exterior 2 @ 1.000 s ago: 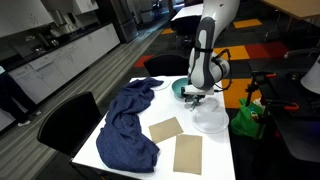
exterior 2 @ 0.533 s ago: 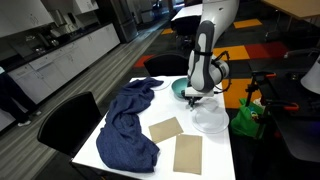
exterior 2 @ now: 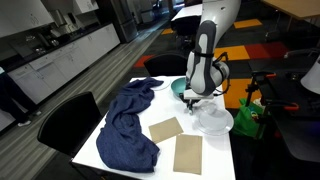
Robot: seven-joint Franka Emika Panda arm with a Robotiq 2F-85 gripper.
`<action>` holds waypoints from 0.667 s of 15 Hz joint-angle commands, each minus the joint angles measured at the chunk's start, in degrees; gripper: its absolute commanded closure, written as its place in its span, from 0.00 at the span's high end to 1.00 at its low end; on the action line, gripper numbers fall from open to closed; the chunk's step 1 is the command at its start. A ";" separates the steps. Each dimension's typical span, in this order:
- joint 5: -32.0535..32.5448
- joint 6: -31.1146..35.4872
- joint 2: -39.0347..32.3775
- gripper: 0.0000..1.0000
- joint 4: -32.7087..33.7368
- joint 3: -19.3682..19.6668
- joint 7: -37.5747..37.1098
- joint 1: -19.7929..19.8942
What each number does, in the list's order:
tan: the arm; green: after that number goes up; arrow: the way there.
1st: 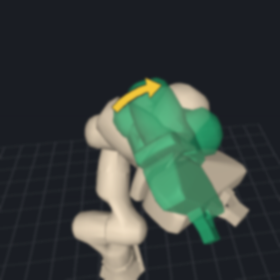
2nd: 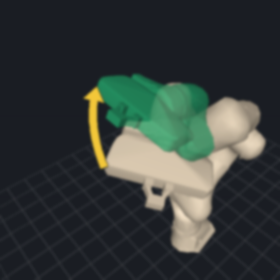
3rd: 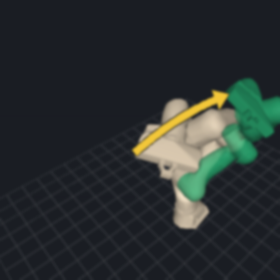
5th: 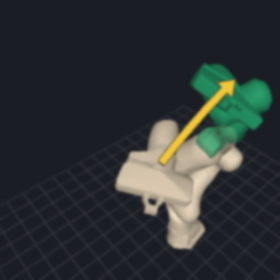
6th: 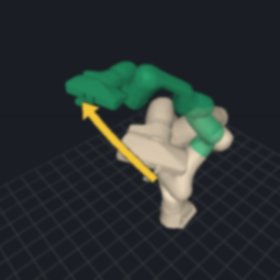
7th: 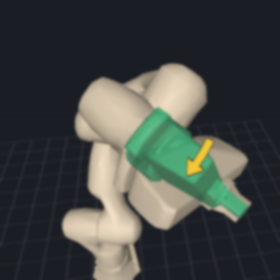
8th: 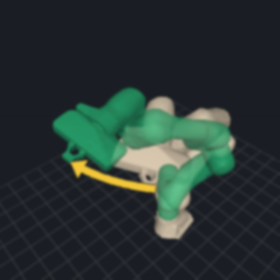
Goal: Place the green marker inside the green bowl
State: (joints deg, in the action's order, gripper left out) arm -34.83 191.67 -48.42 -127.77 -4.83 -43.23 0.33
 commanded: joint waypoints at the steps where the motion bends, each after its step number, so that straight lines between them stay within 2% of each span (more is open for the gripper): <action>1: -2.54 -0.04 4.50 0.05 -2.85 -0.27 -1.29 -2.25; 10: -5.85 4.94 12.47 0.05 -7.21 0.79 -0.18 -6.72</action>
State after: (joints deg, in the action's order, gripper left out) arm -38.65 194.03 -41.12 -130.66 -4.86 -43.23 -4.52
